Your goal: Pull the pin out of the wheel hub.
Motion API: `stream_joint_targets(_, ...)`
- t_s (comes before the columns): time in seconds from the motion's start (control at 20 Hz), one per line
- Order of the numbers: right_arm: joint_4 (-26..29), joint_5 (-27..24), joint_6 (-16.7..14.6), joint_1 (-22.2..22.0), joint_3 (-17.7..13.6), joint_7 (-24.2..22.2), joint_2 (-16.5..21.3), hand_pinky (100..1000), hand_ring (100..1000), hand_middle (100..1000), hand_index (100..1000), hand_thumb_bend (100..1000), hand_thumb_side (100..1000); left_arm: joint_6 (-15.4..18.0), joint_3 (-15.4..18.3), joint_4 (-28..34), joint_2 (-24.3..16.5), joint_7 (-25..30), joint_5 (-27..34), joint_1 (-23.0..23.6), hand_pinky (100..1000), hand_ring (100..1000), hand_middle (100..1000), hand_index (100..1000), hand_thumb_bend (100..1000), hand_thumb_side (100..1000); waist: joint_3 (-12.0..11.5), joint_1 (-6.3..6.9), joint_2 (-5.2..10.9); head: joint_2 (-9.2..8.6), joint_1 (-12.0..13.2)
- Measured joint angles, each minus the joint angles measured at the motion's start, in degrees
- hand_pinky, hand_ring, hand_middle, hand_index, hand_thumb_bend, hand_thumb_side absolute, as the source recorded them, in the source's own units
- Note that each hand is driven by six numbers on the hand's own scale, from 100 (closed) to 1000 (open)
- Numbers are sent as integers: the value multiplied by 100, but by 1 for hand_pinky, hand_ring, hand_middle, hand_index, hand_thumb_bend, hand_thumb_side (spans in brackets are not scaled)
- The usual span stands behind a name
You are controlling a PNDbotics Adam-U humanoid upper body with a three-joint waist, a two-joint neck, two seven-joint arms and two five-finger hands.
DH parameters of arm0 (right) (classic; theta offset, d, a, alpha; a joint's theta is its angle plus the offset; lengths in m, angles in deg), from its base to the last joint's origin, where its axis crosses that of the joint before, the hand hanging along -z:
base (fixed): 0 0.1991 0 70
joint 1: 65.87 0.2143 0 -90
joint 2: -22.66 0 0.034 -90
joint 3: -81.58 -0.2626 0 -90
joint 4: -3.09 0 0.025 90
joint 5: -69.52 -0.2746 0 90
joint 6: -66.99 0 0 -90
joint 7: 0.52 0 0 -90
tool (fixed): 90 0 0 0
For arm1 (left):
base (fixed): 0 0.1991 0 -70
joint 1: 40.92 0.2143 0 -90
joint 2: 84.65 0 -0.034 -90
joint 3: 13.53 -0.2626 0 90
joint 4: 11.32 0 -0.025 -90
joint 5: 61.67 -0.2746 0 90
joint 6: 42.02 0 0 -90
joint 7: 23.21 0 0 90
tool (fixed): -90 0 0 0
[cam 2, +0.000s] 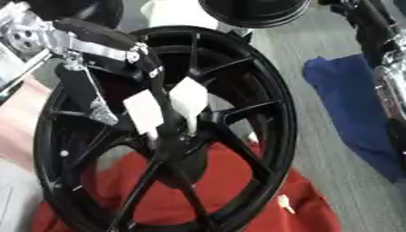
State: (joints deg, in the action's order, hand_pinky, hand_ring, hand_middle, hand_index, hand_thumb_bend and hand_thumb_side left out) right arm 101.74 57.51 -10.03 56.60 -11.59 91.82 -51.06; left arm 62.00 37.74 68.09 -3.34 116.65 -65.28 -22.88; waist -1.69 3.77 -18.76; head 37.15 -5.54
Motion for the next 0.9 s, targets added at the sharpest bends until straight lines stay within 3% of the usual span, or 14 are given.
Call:
stream_joint_targets(0.4, -34, 1, 27, -1, 0, 27, -25, 958, 829, 688, 681, 100, 729, -56, 76, 17, -6, 56, 210, 0, 640, 514, 297, 342, 364, 100, -46, 0, 1, 0, -8)
stream_joint_targets(0.9, -35, 1, 26, -30, -7, 58, -25, 956, 829, 689, 682, 100, 721, -192, 858, 179, -489, 145, 591, 192, 613, 477, 234, 272, 447, 100, -133, -55, 56, 30, -98)
